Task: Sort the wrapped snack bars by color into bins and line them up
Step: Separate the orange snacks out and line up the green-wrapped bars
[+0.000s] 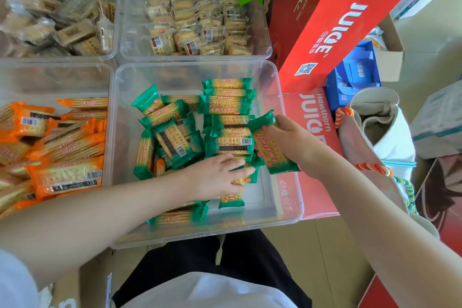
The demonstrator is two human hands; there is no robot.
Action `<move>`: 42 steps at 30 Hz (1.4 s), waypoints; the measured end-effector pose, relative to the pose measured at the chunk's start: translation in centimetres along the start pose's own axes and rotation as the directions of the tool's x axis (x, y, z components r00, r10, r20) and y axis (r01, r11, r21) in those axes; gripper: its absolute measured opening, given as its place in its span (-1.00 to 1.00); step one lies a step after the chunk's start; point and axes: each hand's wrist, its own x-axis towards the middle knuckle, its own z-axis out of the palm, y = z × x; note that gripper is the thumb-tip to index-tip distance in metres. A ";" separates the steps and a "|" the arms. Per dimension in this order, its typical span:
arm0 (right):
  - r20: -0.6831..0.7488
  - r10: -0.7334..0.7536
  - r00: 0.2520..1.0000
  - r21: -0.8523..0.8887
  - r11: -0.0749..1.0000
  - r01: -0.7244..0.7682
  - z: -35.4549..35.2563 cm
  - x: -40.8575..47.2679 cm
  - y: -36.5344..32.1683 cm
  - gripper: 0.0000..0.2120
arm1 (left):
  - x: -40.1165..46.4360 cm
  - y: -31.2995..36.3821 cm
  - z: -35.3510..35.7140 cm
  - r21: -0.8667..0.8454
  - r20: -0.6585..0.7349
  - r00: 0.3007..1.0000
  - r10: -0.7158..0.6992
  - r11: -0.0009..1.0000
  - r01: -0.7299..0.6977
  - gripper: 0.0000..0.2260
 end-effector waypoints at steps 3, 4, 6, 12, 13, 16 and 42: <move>-0.015 -0.022 1.000 -0.136 0.991 0.020 -0.1 -0.2 -0.1 -0.84 | 0.2 0.1 0.5 -0.005 -0.033 0.998 -0.056 0.998 0.056 -0.52; -0.006 -0.032 0.999 -0.198 0.980 0.030 0.0 -0.3 -0.1 -0.84 | 0.2 -0.1 0.7 -0.019 -0.057 0.995 -0.077 0.997 0.076 -0.50; 0.042 -0.055 0.998 -0.325 0.943 0.066 0.4 -0.6 -0.2 -0.83 | -0.4 -0.8 0.9 -0.040 -0.078 0.988 -0.131 0.991 0.128 -0.48; 0.316 0.019 0.949 -0.807 0.532 0.258 2.8 0.1 0.2 -0.81 | -1.9 -3.4 -0.5 0.117 0.094 0.971 -0.222 0.971 0.211 -0.47; 0.334 0.041 0.942 -0.833 0.481 0.274 3.5 0.4 0.5 -0.82 | -2.1 -3.9 -0.7 0.123 0.111 0.962 -0.251 0.964 0.237 -0.44; 0.389 0.129 0.912 -0.847 0.440 0.299 5.6 1.3 1.7 -0.91 | -2.6 -5.5 -1.2 0.030 0.146 0.953 -0.264 0.964 0.263 -0.47; 0.512 0.193 0.837 -0.785 0.501 0.364 3.5 4.1 1.0 -0.76 | -4.5 -3.5 -3.2 -0.366 0.341 0.933 -0.115 0.898 0.245 -0.31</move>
